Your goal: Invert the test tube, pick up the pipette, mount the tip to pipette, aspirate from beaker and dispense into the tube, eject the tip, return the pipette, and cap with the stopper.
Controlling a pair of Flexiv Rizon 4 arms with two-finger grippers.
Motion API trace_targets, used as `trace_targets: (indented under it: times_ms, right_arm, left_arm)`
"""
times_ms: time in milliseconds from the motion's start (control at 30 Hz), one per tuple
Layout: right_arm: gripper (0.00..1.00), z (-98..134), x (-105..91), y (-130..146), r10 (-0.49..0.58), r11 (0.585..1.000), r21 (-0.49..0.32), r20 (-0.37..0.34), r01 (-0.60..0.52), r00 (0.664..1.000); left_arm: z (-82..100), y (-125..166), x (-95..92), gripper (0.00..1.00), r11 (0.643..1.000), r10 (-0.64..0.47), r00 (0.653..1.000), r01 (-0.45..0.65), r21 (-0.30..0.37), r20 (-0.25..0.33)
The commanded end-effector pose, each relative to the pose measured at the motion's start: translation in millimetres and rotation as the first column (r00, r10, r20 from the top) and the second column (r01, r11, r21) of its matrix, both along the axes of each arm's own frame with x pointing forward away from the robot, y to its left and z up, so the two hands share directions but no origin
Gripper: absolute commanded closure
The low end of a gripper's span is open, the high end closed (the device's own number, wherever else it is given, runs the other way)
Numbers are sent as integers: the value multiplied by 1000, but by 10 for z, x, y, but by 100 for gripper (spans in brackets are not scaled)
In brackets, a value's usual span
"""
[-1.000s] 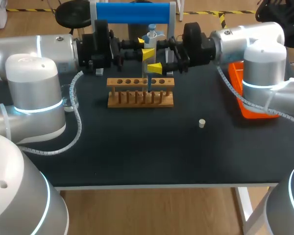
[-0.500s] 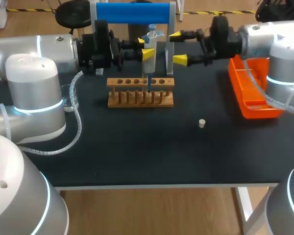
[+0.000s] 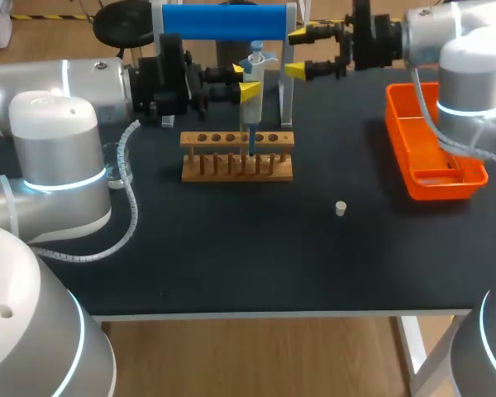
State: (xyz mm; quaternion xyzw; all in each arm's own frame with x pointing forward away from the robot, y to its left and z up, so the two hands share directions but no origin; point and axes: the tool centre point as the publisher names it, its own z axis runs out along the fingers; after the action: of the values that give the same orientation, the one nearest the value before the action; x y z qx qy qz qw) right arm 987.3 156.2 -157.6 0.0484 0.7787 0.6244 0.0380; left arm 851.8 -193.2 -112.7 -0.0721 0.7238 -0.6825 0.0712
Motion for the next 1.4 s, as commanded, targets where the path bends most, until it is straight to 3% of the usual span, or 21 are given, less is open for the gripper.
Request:
trace_targets:
  times_ms: [33,767,1400]
  right_arm:
    - [0,-34,213,145,-6,1000,-27,-12,5,1000]
    - [0,-157,816,304,-111,987,-116,15,112,994]
    - [0,-190,876,370,-154,979,-130,30,156,988]
  left_arm:
    - [4,6,-10,100,1000,1,1000,-1,0,0]
    - [4,6,-10,100,1000,1,1000,-1,0,0]
    - [4,6,-10,100,1000,1,1000,-1,0,0]
